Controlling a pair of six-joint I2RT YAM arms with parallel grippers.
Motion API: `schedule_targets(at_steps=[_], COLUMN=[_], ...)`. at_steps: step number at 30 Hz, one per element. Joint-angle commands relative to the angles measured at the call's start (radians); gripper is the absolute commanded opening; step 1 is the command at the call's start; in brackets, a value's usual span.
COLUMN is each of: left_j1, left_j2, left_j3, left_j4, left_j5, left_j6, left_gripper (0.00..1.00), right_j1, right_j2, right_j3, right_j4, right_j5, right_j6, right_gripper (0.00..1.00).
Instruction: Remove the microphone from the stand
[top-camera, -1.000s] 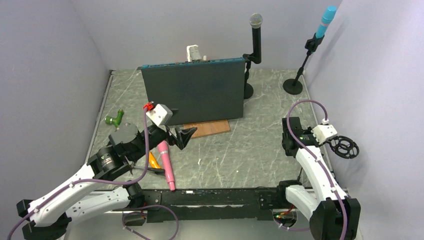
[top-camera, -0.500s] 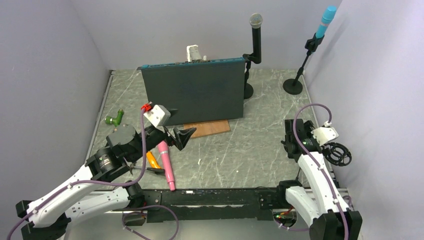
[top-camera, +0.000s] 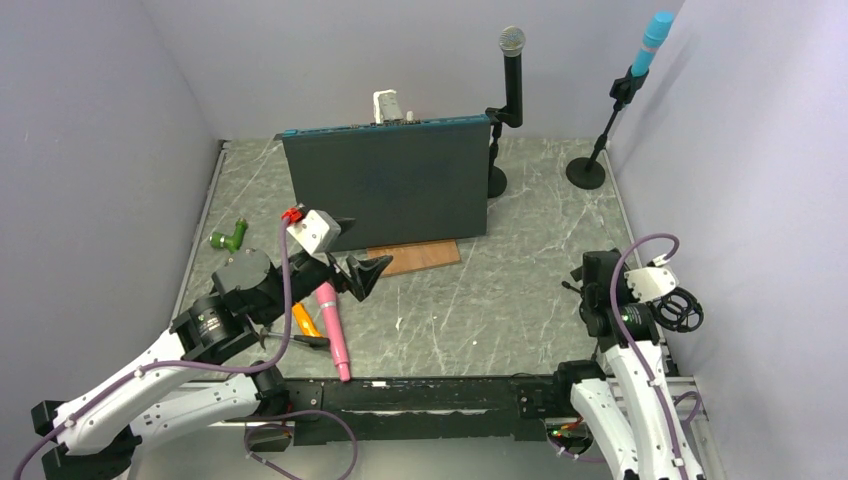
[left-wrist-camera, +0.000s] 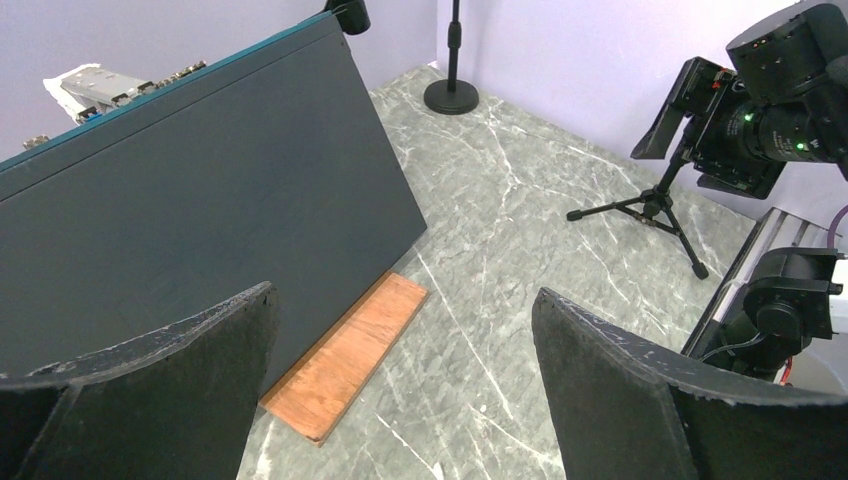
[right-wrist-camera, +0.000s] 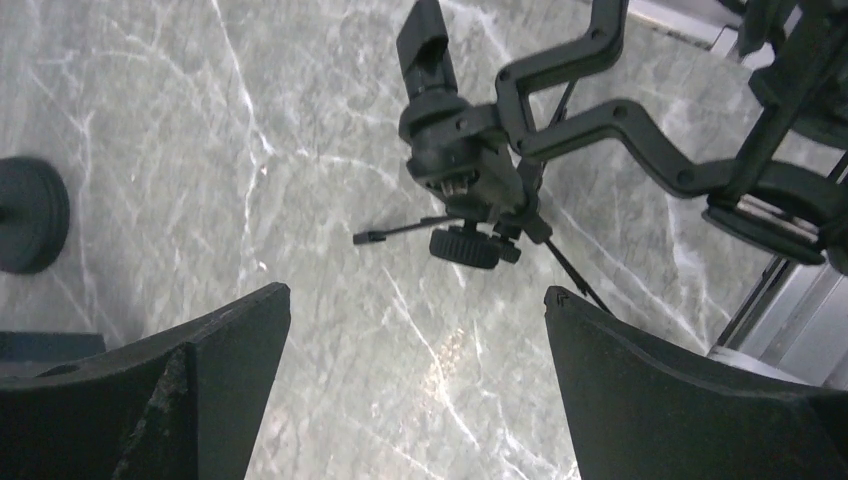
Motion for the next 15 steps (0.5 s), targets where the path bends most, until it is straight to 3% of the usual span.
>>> schedule_targets(at_steps=[1,5,9,12,15], left_j1=[-0.004,-0.004,-0.005,-0.005,-0.004], left_j2=[0.012,0.024,0.037,0.058,0.081], left_j3=[0.006,0.007,0.008,0.023,0.040], left_j4=[0.044,0.043,0.050,0.045,0.045], left_j5=[-0.001,0.002,0.017,0.041,0.047], left_j6=[-0.010,-0.013,-0.030,-0.042,-0.054], left_gripper=[0.99,0.99,1.00,0.99,0.99], right_j1=[-0.001,-0.001,-0.001,0.001,0.010], right_j2=[-0.040,-0.082,-0.111,-0.098,-0.102], right_j3=[0.068,0.106,0.095,0.067,-0.005], right_j4=[-0.092,-0.144,-0.102,-0.011,0.192], right_j5=[-0.112,-0.171,-0.344,-0.516,-0.683], right_j6=[0.020,0.034,0.011,-0.046,-0.130], right_gripper=[1.00,1.00,1.00,1.00,1.00])
